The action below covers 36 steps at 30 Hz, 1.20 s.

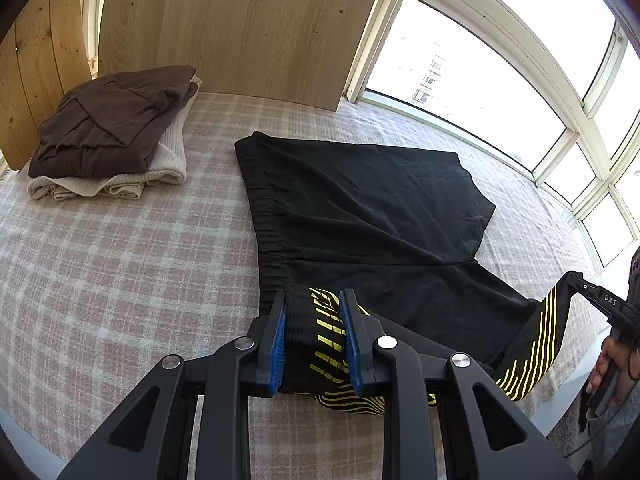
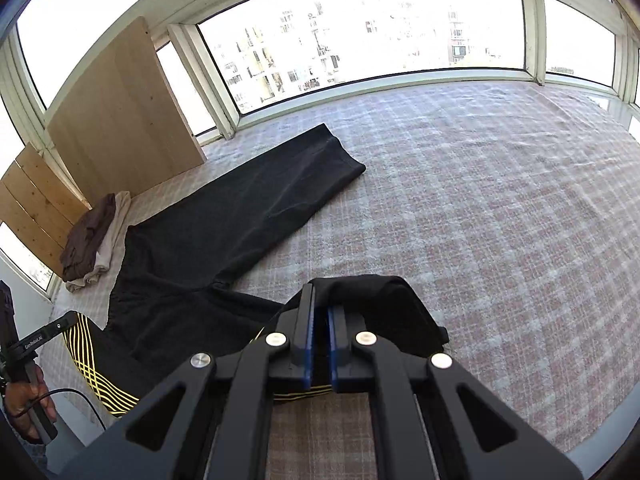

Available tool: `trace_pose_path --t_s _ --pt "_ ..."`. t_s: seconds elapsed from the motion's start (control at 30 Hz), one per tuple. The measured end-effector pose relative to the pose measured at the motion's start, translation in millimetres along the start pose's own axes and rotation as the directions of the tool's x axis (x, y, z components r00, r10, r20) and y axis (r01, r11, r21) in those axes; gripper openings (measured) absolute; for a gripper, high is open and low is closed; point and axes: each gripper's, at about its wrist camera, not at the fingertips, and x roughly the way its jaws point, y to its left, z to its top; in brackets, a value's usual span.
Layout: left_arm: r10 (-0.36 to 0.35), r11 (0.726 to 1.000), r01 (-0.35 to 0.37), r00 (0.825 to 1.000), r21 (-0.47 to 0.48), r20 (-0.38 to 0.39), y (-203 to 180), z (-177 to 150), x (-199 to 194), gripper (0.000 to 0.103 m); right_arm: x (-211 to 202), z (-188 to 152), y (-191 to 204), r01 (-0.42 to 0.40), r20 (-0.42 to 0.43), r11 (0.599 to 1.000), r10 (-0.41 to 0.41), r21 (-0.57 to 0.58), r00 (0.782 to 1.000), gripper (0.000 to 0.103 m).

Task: Fold clothes
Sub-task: 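Lift the leg hems with both tools and fold them over onto the waistband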

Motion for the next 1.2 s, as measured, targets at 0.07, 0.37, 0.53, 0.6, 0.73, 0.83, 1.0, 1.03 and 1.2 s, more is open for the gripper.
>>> trace_pose_path --t_s 0.07,0.37,0.53,0.6,0.73,0.83,1.0,1.03,1.2 --pt "0.004 1.000 -0.004 1.000 -0.016 0.024 0.9 20.1 6.2 0.023 14.4 29.8 5.9 -0.008 0.026 0.999 0.009 -0.034 1.000 0.005" --pt "0.062 0.995 -0.056 0.996 -0.080 0.071 13.6 111.3 52.3 0.023 103.3 134.3 22.5 -0.037 0.035 0.992 0.042 -0.122 0.999 0.005" --pt "0.102 0.986 -0.096 0.994 -0.135 0.037 33.1 138.5 93.1 0.023 157.5 171.4 26.8 -0.039 0.005 0.991 0.040 -0.130 0.999 0.005" --pt "0.120 0.981 -0.115 0.992 -0.155 0.022 39.4 145.6 106.7 0.023 176.3 180.4 24.9 -0.033 -0.011 0.992 0.032 -0.122 0.999 0.005" --pt "0.167 0.973 -0.166 0.986 -0.158 -0.012 46.1 155.5 131.0 0.023 210.9 191.8 18.7 -0.020 -0.056 0.995 0.014 -0.094 0.998 0.005" --pt "0.198 0.963 -0.201 0.980 -0.177 -0.031 54.3 158.4 144.2 0.026 232.7 191.6 14.2 0.018 -0.103 0.997 -0.026 -0.079 0.994 0.006" --pt "0.263 0.951 -0.255 0.965 -0.175 0.019 62.9 166.9 137.0 0.034 235.4 190.5 1.7 0.130 -0.098 0.990 -0.134 -0.047 0.986 0.024" --pt "0.269 0.950 -0.259 0.963 -0.175 0.031 63.8 167.8 132.9 0.036 229.4 190.8 1.4 0.146 -0.081 0.988 -0.150 -0.056 0.985 0.026" --pt "0.254 0.960 -0.243 0.965 -0.137 0.067 54.1 154.6 107.8 0.038 195.3 188.4 1.8 0.195 0.004 0.977 -0.196 -0.090 0.981 0.037"
